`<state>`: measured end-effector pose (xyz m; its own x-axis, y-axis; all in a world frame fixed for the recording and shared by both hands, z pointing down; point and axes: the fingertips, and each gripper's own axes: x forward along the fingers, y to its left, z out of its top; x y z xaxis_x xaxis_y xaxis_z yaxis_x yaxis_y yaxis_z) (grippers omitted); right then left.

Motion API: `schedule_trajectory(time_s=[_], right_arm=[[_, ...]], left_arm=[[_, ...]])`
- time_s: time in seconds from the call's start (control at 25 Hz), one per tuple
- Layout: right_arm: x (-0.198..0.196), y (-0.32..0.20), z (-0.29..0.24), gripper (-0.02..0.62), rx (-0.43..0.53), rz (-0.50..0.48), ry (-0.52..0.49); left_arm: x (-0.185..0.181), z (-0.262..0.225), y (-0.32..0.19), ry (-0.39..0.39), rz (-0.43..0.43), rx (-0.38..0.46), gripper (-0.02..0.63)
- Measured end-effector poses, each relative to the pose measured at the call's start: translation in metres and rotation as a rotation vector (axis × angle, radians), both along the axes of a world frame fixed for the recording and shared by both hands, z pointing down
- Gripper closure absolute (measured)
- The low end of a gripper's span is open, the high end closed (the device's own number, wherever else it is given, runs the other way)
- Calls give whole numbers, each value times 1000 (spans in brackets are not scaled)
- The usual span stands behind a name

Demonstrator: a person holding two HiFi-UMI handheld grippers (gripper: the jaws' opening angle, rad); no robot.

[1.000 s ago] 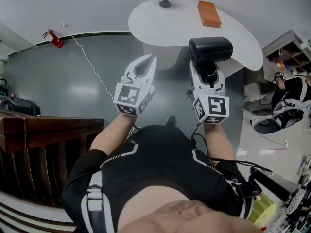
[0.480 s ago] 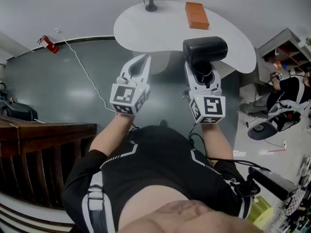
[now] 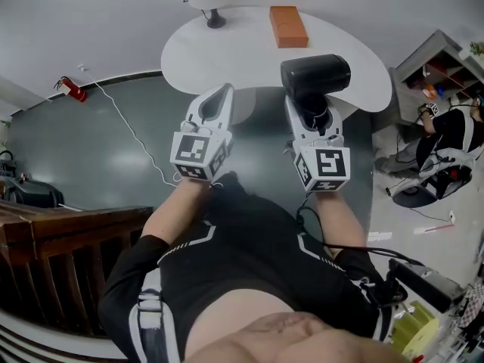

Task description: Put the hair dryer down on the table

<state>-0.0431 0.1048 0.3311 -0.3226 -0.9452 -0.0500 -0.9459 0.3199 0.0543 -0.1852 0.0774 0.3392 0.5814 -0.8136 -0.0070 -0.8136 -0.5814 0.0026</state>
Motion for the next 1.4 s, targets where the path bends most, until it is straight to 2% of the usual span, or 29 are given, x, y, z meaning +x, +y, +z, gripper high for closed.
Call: schedule_trajectory(time_s=[0.2,0.4,0.84,1.08,1.4], right_arm=[[15,-30,8,365,-12,25,9],[25,-69,10,365,-9,58,33],[43,-184,15,365,-41,123,38],[49,-239,18,365,-78,170,48],[51,-309,12,365,-89,239,61]], left_arm=[[17,11,-34,14,38,-13,574],[27,13,-83,41,40,-8,575],[61,8,-197,36,143,1,575],[67,8,-257,63,175,-12,575],[58,9,-331,90,196,-18,575]])
